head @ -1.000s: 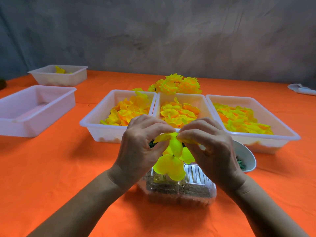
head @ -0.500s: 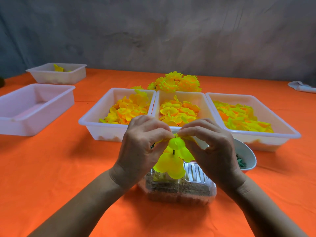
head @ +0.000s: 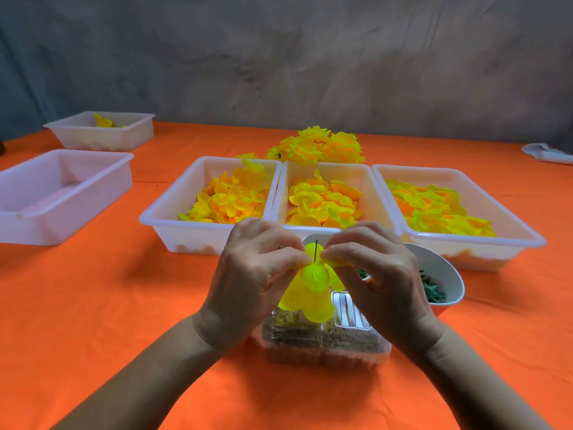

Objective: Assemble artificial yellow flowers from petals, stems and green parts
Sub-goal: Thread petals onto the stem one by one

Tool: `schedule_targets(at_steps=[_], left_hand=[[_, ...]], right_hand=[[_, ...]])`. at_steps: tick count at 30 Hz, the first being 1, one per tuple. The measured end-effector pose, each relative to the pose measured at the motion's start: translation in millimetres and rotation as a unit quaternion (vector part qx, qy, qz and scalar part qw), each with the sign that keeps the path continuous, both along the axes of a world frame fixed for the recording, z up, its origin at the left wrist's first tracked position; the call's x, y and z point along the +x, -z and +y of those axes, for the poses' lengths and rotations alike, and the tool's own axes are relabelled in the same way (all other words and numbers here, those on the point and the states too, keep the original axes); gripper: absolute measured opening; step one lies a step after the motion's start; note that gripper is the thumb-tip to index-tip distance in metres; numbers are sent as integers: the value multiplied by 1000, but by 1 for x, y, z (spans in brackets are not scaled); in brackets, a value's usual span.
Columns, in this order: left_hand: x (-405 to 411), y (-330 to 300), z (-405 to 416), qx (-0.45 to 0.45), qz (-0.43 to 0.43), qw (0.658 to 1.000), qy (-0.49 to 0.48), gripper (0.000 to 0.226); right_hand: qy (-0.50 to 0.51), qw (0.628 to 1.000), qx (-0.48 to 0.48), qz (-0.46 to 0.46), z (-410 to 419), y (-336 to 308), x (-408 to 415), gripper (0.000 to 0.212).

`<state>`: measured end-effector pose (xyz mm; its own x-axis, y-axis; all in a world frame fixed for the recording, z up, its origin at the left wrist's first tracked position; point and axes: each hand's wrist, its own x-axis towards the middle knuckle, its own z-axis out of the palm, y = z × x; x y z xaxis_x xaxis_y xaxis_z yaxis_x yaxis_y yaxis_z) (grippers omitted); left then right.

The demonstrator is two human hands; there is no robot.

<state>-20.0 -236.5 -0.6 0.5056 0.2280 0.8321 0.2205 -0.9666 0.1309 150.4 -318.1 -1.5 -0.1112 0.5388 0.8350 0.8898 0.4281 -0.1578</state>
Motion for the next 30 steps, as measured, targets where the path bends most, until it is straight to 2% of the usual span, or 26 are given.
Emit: schedule_targets(at_steps=[4,7,12,16,19,21,24,27,30], left_hand=[[0,4,1,4,8,1000,-2,12],[0,7,2,11,12,1000,-6,8],[-1,10,3,31,12,999,1,16],[-3,11,4,11,15,1000,-5,10],[-4,11,4,-38,-1,999,-18,28],[-6,10,4,-64,-12,998,-19,30],[-8,10,4,-78,-24,996,-28,28],[-10,10,4,-74,-25,997,-20,14],[-12,10,5,-71,-23,997,-10,18]], right_hand=[[3,1000,6,-26,-2,2,0,21],[13,999,5,-46,-3,5,0,20],[19,998,-3,-59,-4,11,0,17],[23,999,-7,-39,-4,15,1,14],[36,999,-10,-20,-5,17,1,9],[42,999,-11,-13,-5,17,2,11],[50,999,-10,-1,-6,18,3,12],[52,999,-8,7,-6,19,4,11],[39,999,-11,14,-7,18,5,12]])
